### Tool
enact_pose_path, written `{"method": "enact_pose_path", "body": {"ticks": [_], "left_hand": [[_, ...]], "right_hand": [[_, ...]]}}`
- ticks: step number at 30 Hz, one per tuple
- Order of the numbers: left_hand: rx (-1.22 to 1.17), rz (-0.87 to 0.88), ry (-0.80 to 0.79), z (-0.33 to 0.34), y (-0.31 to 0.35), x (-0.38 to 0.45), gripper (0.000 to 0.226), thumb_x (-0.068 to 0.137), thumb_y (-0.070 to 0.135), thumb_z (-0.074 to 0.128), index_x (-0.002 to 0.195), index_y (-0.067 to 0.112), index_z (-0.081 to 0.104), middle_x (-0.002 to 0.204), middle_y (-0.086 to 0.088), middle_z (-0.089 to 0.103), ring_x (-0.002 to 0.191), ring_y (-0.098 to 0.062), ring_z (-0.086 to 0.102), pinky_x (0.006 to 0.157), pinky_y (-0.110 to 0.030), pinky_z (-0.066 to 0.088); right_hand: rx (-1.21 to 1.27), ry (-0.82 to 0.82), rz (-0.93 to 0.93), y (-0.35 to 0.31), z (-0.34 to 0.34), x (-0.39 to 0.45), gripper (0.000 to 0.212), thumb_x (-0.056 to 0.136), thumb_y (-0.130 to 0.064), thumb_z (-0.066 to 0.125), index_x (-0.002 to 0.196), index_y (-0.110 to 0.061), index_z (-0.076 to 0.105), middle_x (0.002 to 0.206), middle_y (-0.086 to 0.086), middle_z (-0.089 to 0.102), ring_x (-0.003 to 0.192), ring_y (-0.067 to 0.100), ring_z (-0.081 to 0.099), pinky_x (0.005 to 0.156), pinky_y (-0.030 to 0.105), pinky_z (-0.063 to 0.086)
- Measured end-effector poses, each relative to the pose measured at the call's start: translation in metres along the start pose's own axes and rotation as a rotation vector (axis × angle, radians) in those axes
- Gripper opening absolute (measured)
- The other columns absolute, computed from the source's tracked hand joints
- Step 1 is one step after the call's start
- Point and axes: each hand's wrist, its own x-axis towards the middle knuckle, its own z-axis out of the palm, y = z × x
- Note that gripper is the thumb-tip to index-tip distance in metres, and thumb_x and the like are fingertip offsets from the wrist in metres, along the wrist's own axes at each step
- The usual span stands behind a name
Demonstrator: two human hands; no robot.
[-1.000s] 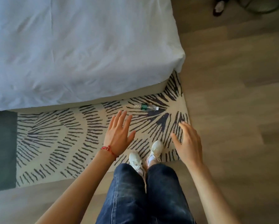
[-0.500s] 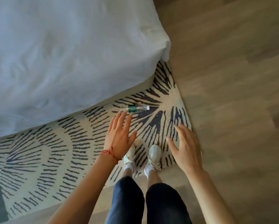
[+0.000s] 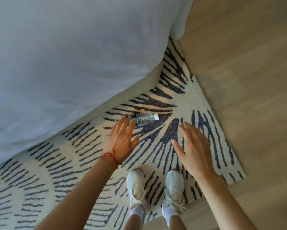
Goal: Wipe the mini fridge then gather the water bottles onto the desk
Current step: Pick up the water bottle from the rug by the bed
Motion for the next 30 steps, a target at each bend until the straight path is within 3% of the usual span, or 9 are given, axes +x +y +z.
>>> {"method": "enact_pose_path", "body": {"ticks": [7,14,20,25,28,30], "left_hand": [[-0.05,-0.054,-0.049,0.094,-0.077,0.072,0.056,0.088,0.028,0.057,0.135,0.002,0.04,0.138,-0.022,0.045,0.129,-0.037,0.038,0.108,-0.045,0.029],[-0.065,-0.128,-0.144,0.152,-0.119,0.127,0.063,0.085,0.035,0.06,0.138,0.008,0.038,0.14,-0.018,0.045,0.126,-0.034,0.042,0.107,-0.042,0.033],[-0.185,-0.2,-0.266,0.17,-0.132,0.15,0.071,0.069,0.052,0.071,0.13,0.021,0.05,0.124,-0.011,0.06,0.109,-0.028,0.055,0.092,-0.033,0.041],[-0.296,-0.325,-0.333,0.181,-0.129,0.143,0.077,0.066,0.051,0.075,0.131,0.017,0.049,0.132,-0.011,0.055,0.117,-0.028,0.052,0.092,-0.027,0.036],[-0.419,-0.429,-0.356,0.189,-0.12,0.132,0.074,0.066,0.047,0.076,0.127,0.012,0.052,0.127,-0.011,0.058,0.108,-0.025,0.054,0.09,-0.026,0.039],[-0.517,-0.457,-0.367,0.194,-0.112,0.124,0.06,0.068,0.043,0.077,0.115,0.011,0.059,0.115,-0.012,0.064,0.097,-0.023,0.057,0.085,-0.025,0.042]], "right_hand": [[0.01,0.017,0.036,0.038,0.101,0.028,0.05,0.086,-0.032,0.058,0.125,-0.003,0.051,0.132,0.018,0.053,0.12,0.03,0.051,0.098,0.043,0.041],[0.005,-0.06,0.012,0.056,0.169,0.021,0.049,0.083,-0.031,0.06,0.121,0.0,0.054,0.127,0.02,0.056,0.114,0.033,0.056,0.095,0.046,0.045],[0.011,-0.063,0.022,0.065,0.193,0.022,0.05,0.084,-0.033,0.056,0.121,0.001,0.054,0.126,0.02,0.057,0.112,0.032,0.057,0.094,0.047,0.046],[0.012,-0.07,0.037,0.067,0.198,0.029,0.05,0.084,-0.029,0.062,0.122,0.001,0.053,0.128,0.02,0.055,0.114,0.033,0.056,0.096,0.047,0.045],[0.014,-0.055,0.037,0.066,0.198,0.03,0.05,0.084,-0.029,0.062,0.123,0.0,0.052,0.129,0.019,0.055,0.115,0.032,0.055,0.096,0.045,0.044],[0.017,-0.052,0.028,0.065,0.196,0.029,0.049,0.084,-0.029,0.062,0.123,0.0,0.053,0.128,0.02,0.055,0.115,0.032,0.055,0.096,0.045,0.043]]}}
